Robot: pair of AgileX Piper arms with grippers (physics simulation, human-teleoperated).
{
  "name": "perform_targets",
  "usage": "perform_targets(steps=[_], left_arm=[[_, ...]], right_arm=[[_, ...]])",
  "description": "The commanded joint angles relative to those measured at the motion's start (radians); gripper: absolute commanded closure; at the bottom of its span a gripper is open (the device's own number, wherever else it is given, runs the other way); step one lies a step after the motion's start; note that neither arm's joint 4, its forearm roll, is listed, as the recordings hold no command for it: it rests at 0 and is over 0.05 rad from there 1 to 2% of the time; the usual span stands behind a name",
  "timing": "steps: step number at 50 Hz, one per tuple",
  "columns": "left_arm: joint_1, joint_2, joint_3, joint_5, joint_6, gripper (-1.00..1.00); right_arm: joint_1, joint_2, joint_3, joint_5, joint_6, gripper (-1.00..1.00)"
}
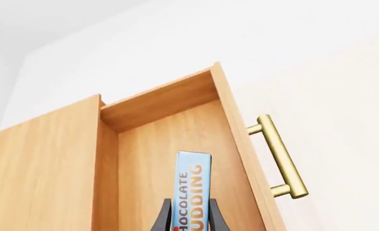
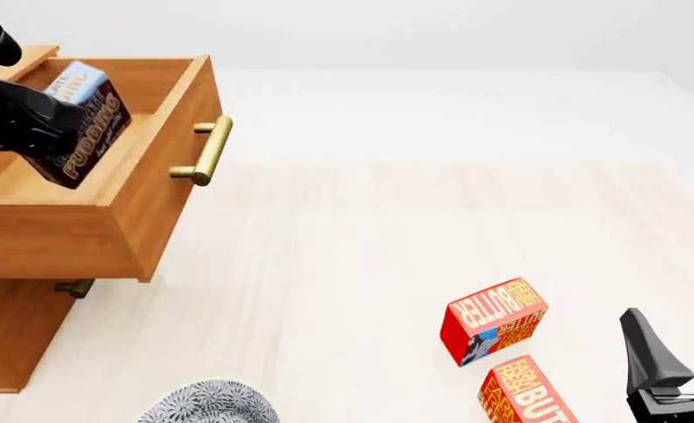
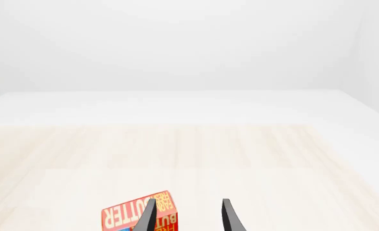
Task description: Put the chocolate pudding in the top drawer of the cabinet and close it.
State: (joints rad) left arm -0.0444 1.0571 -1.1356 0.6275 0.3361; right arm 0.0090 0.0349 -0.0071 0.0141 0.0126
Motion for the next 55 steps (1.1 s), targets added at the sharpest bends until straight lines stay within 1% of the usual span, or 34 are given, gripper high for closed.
perform_targets(steps=[1,8,10,15,19,21,23,25,29,30,35,36,37,39,44,47,50,55], left_arm=[[0.021,0.034,0.009,-0.023,-0.002,1.0],[0.032,0.029,0.027,-0.029,0.0,1.0],[0.023,0.032,0.034,-0.03,-0.012,1.0],[0.019,0.029,0.063,-0.049,-0.017,1.0],[0.006,0.034,0.055,-0.039,-0.036,1.0],[0.009,0.03,0.067,-0.045,-0.022,1.0],[0.003,0.034,0.061,-0.04,-0.036,1.0],[0.006,0.032,0.054,-0.036,-0.034,1.0],[0.004,0.039,0.019,-0.018,-0.067,1.0],[0.001,0.04,0.024,-0.021,-0.061,-1.0],[0.001,0.04,0.023,-0.022,-0.064,-1.0],[0.022,0.039,0.018,-0.021,-0.056,-1.0],[0.011,0.04,0.005,-0.015,-0.073,-1.0],[0.01,0.043,-0.004,-0.006,-0.076,-1.0],[0.015,0.018,-0.043,0.027,-0.057,-1.0],[0.02,-0.002,-0.083,0.055,-0.053,-1.0],[0.001,-0.031,-0.104,0.086,-0.045,-1.0],[-0.015,-0.052,-0.095,0.09,-0.021,-1.0]], right_arm=[[-0.002,-0.006,0.004,-0.005,-0.004,-1.0],[-0.002,-0.006,0.004,-0.005,-0.004,-1.0],[-0.003,-0.006,0.004,-0.005,-0.004,-1.0],[-0.002,-0.006,0.004,-0.005,-0.004,-1.0],[-0.002,-0.006,0.004,-0.005,-0.004,-1.0],[-0.002,-0.006,0.004,-0.005,-0.004,-1.0],[-0.003,-0.006,0.004,-0.005,-0.004,-1.0],[-0.003,-0.006,0.004,-0.005,-0.004,-1.0],[-0.002,-0.006,0.004,-0.005,-0.004,-1.0],[-0.002,-0.005,0.004,-0.005,-0.004,-1.0],[-0.002,-0.006,0.004,-0.005,-0.004,-1.0],[-0.002,-0.006,0.004,-0.005,-0.004,-1.0],[-0.002,-0.006,0.004,-0.005,-0.004,-1.0],[-0.003,-0.006,0.004,-0.005,-0.004,-1.0],[-0.003,-0.006,0.004,-0.005,-0.003,-1.0],[-0.003,-0.006,0.004,-0.005,-0.003,-1.0],[-0.002,-0.005,0.004,-0.005,-0.004,-1.0],[-0.002,-0.006,0.004,-0.005,-0.004,-1.0]])
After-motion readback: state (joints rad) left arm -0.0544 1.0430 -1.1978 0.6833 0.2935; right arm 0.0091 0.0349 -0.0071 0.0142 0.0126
